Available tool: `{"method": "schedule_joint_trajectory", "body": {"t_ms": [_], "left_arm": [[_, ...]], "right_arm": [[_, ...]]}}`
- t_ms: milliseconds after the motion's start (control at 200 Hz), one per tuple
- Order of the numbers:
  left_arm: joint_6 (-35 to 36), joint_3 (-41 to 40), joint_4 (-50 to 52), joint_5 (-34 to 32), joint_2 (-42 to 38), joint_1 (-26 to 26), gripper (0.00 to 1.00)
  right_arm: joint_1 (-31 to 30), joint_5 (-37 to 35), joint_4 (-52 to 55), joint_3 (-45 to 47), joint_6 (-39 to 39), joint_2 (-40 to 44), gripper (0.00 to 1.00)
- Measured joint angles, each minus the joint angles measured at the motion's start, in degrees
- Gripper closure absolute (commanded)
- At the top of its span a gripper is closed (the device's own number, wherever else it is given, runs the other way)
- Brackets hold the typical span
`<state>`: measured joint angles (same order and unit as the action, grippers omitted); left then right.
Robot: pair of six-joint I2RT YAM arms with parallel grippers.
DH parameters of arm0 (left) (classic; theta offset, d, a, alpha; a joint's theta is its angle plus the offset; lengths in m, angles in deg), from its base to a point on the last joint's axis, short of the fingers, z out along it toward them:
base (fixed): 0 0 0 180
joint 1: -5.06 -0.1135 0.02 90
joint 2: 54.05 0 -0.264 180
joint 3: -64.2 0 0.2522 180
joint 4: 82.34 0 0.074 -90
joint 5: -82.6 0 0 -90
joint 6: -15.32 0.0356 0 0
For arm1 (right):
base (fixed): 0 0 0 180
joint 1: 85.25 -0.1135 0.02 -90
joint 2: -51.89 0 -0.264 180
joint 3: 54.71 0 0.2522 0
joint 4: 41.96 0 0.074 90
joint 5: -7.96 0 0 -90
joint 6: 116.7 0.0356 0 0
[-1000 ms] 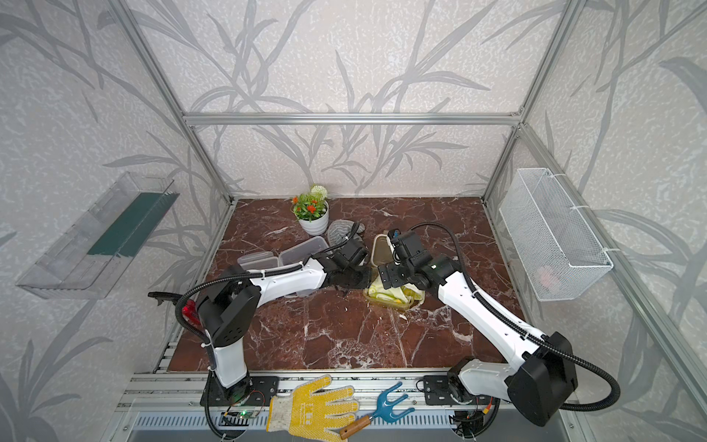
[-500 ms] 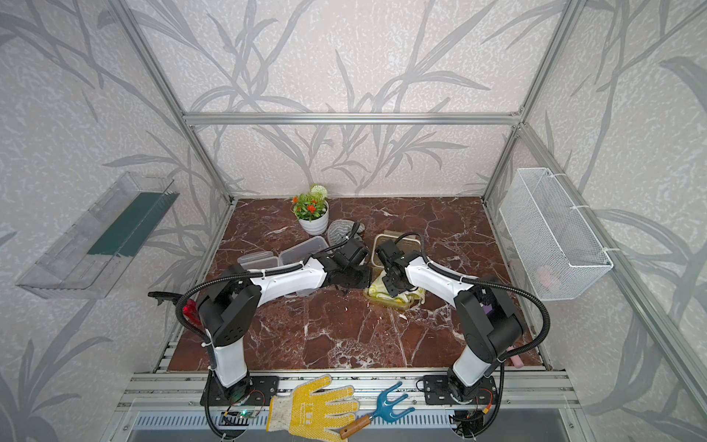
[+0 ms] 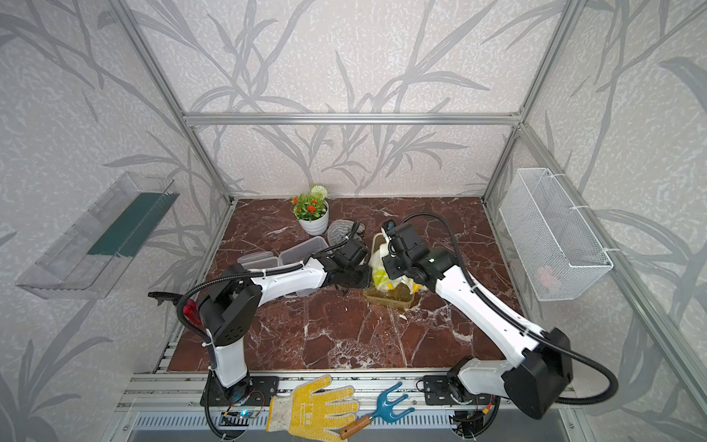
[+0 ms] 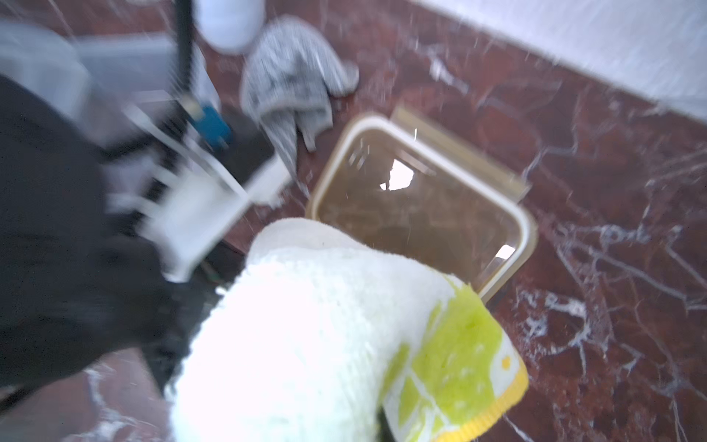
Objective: Wipe the insides of the lunch boxes
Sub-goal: Wipe the dirt inside the lunch box.
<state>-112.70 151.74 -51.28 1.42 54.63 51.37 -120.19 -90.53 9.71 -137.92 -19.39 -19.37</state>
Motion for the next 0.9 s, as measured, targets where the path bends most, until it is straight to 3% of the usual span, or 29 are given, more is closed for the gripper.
{"method": "schedule_joint_trajectory", "body": {"t_ms": [235, 430, 685, 900], "left_arm": [[0.2, 0.0, -0.6, 0.0, 0.0, 0.0, 0.94], [0.5, 0.0, -0.6, -0.3, 0.0, 0.0, 0.94], [0.6, 0.0, -0.6, -0.8, 0.0, 0.0, 0.94], [0.5, 0.0, -0.7, -0.9, 0.0, 0.0, 0.94]], "right_arm": [[0.0, 4.5, 0.5, -3.7, 4.4, 4.8, 1.00], [1.1, 7.0, -2.0, 5.0, 8.5, 2.1, 1.00], [7.3, 9.2, -5.9, 19.0, 10.7, -0.9, 1.00], [8.5, 6.8, -6.1, 19.9, 10.7, -11.1, 1.00]]}}
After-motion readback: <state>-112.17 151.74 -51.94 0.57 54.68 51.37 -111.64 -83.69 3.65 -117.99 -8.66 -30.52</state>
